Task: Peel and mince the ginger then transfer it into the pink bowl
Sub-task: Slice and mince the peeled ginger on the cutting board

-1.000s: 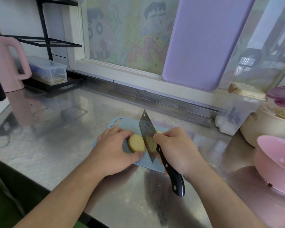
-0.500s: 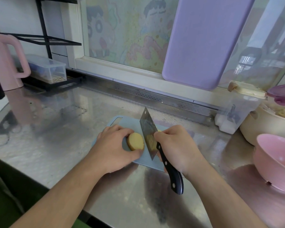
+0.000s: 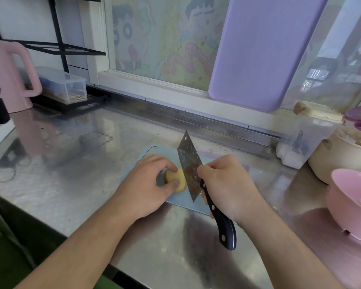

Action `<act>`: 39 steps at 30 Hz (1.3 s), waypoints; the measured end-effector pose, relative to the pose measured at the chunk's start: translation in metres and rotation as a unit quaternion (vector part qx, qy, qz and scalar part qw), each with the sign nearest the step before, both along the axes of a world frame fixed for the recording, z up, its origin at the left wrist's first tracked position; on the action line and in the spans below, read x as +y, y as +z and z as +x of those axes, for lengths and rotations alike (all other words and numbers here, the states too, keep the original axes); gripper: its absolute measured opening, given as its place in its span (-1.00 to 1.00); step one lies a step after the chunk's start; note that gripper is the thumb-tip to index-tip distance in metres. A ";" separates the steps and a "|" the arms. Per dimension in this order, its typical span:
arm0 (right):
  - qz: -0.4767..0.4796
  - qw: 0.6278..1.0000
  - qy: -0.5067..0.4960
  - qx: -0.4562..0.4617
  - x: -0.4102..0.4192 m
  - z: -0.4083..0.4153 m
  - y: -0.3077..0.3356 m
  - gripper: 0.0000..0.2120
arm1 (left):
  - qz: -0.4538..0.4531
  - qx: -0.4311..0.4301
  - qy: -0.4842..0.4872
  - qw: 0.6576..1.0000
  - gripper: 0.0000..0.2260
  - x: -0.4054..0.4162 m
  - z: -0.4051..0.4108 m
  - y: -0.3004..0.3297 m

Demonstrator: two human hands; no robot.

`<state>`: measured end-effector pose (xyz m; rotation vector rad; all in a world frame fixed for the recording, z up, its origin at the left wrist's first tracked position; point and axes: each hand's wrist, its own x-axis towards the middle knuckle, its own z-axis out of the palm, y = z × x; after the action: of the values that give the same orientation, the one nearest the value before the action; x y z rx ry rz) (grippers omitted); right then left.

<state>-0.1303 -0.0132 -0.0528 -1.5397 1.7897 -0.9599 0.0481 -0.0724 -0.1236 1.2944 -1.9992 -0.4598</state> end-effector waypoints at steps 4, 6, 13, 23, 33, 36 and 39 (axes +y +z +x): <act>0.007 1.000 0.000 0.015 0.000 0.001 0.000 -0.70 | -0.006 0.014 -0.001 1.000 -0.81 -0.001 0.000 -0.001; 0.007 1.000 -0.002 0.022 0.000 0.002 0.000 -0.69 | -0.007 0.013 0.001 1.000 -0.81 -0.001 -0.001 -0.001; 0.002 0.998 -0.016 0.068 0.000 0.010 -0.003 -0.73 | -0.009 0.010 0.007 1.000 -0.83 -0.003 -0.002 -0.003; 0.018 0.979 0.047 0.198 -0.011 0.024 0.014 -0.70 | -0.001 0.031 -0.002 1.000 -0.83 -0.002 -0.001 -0.002; 0.036 0.988 0.028 0.147 -0.009 0.020 -0.004 -0.71 | 0.002 0.038 0.001 0.999 -0.83 0.000 -0.003 -0.005; 0.047 0.996 0.025 0.067 -0.008 0.018 -0.005 -0.78 | 0.003 0.040 0.002 0.999 -0.82 -0.001 -0.003 -0.005; 0.056 0.998 0.022 0.014 -0.007 0.016 -0.004 -0.81 | 0.004 0.039 0.001 0.999 -0.83 -0.003 -0.003 -0.006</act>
<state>-0.1143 -0.0206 -0.0563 -1.5227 1.7895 -0.8063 0.0451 -0.0750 -0.1297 1.2646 -1.9318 -0.5105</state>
